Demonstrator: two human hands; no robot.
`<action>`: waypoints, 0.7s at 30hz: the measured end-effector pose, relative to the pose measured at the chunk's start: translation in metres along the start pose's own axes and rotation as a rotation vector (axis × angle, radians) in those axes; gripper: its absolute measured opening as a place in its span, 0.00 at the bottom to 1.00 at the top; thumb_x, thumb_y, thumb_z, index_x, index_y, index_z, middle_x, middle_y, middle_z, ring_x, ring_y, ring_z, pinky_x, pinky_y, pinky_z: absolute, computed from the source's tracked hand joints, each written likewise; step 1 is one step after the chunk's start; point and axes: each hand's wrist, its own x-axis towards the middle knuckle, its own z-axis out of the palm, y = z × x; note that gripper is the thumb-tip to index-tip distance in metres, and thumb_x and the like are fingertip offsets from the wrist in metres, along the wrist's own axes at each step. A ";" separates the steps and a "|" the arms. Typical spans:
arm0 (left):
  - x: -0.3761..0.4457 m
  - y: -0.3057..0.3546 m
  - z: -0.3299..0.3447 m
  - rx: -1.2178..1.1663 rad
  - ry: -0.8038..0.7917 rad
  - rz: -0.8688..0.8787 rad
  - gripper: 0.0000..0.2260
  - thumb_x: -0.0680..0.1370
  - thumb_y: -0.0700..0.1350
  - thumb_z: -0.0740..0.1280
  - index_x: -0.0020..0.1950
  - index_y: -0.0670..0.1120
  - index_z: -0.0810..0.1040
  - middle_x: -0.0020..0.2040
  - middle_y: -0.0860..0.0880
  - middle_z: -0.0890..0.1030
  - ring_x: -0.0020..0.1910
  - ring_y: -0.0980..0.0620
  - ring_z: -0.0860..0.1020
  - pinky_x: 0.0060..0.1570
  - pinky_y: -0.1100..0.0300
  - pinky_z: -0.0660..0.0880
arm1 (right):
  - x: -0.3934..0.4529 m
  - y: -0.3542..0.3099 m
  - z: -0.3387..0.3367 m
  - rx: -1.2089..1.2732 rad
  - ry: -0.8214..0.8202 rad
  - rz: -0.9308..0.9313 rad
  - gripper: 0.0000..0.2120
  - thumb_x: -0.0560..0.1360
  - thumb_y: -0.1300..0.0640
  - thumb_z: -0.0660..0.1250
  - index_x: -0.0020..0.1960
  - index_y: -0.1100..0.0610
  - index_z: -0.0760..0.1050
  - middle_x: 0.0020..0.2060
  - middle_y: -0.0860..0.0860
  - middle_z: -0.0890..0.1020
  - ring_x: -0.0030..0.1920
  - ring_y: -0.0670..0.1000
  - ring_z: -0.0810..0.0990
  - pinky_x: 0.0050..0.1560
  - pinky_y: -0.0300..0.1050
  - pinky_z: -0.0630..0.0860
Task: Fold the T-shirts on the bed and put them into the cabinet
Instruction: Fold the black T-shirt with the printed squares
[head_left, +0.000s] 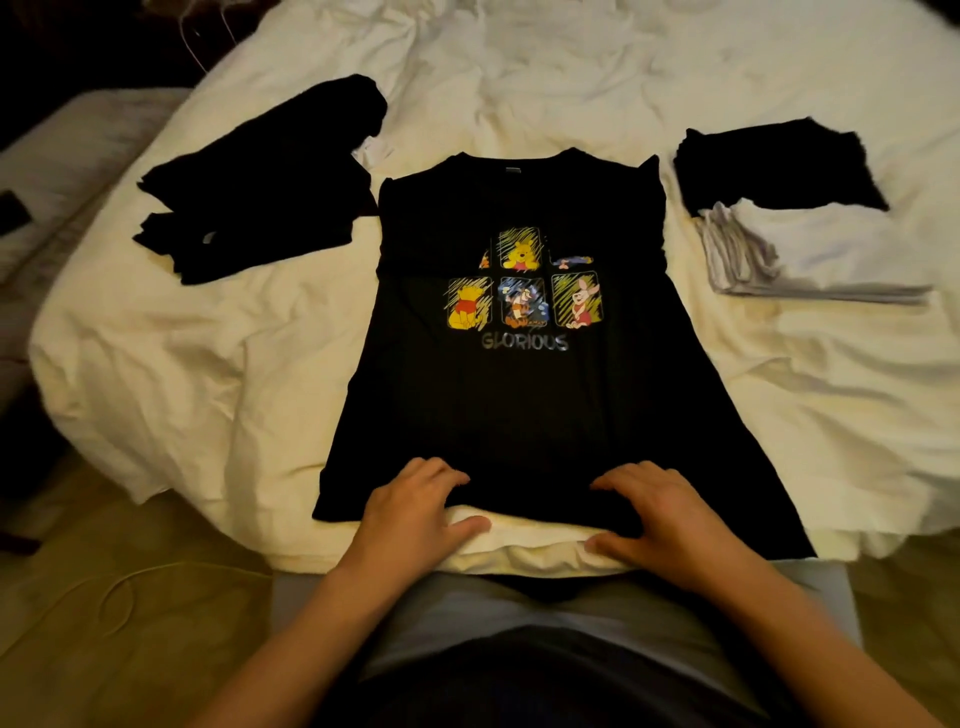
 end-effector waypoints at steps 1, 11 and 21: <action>-0.003 0.001 0.000 0.017 0.008 -0.021 0.24 0.74 0.62 0.70 0.67 0.53 0.78 0.59 0.57 0.77 0.63 0.56 0.73 0.55 0.56 0.75 | -0.002 0.001 0.000 -0.020 -0.006 0.006 0.28 0.69 0.38 0.73 0.66 0.48 0.76 0.61 0.44 0.78 0.63 0.47 0.75 0.61 0.45 0.70; -0.018 -0.005 -0.001 0.016 0.386 -0.008 0.02 0.78 0.42 0.68 0.48 0.47 0.81 0.42 0.51 0.82 0.43 0.49 0.80 0.34 0.56 0.76 | -0.015 -0.010 -0.006 -0.005 0.236 0.213 0.07 0.74 0.56 0.72 0.51 0.56 0.81 0.46 0.52 0.81 0.49 0.56 0.81 0.42 0.53 0.79; -0.015 0.003 -0.012 -0.271 0.456 -0.123 0.03 0.82 0.41 0.64 0.54 0.47 0.77 0.46 0.54 0.76 0.48 0.55 0.74 0.46 0.66 0.66 | -0.027 -0.030 -0.005 0.412 0.532 0.415 0.10 0.76 0.68 0.67 0.54 0.57 0.78 0.47 0.48 0.76 0.52 0.50 0.75 0.52 0.42 0.66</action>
